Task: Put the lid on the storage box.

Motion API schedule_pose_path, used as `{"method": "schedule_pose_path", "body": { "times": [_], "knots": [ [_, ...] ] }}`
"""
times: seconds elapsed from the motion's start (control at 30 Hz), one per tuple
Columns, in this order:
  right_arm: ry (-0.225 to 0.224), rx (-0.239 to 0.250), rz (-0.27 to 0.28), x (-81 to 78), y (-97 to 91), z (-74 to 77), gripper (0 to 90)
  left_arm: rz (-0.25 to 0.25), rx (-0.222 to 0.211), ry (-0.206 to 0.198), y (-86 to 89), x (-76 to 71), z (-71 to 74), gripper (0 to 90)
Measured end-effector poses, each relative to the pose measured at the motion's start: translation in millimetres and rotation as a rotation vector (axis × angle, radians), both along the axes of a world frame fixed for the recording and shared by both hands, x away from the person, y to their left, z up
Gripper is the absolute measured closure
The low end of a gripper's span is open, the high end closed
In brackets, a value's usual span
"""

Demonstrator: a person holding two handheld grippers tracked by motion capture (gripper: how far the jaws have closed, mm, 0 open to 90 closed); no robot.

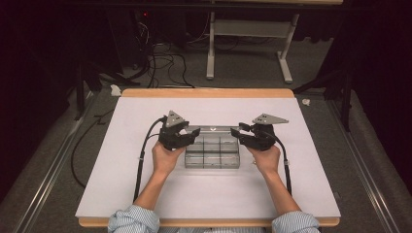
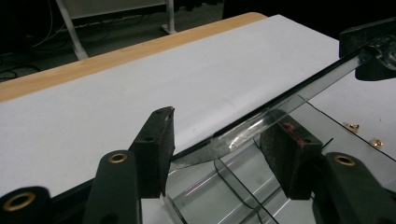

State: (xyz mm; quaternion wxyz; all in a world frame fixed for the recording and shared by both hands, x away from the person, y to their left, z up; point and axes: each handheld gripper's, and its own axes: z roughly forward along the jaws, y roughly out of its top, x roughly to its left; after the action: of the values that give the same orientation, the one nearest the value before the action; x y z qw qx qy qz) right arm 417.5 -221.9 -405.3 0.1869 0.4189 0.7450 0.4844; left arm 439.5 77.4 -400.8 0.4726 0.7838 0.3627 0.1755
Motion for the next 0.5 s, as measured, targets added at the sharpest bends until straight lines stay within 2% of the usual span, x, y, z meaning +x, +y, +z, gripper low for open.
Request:
{"method": "schedule_pose_path", "body": {
  "times": [0.17,0.5],
  "knots": [
    [0.009,0.013,-0.003,3.1,-1.3,-2.0,54.9,0.002,-0.003,0.007,-0.5,3.4,-0.4,45.7],
    [0.024,0.007,0.003,12.0,-0.9,0.4,54.8,0.006,-0.003,0.012,-0.8,9.3,0.1,46.9]
  ]
}}
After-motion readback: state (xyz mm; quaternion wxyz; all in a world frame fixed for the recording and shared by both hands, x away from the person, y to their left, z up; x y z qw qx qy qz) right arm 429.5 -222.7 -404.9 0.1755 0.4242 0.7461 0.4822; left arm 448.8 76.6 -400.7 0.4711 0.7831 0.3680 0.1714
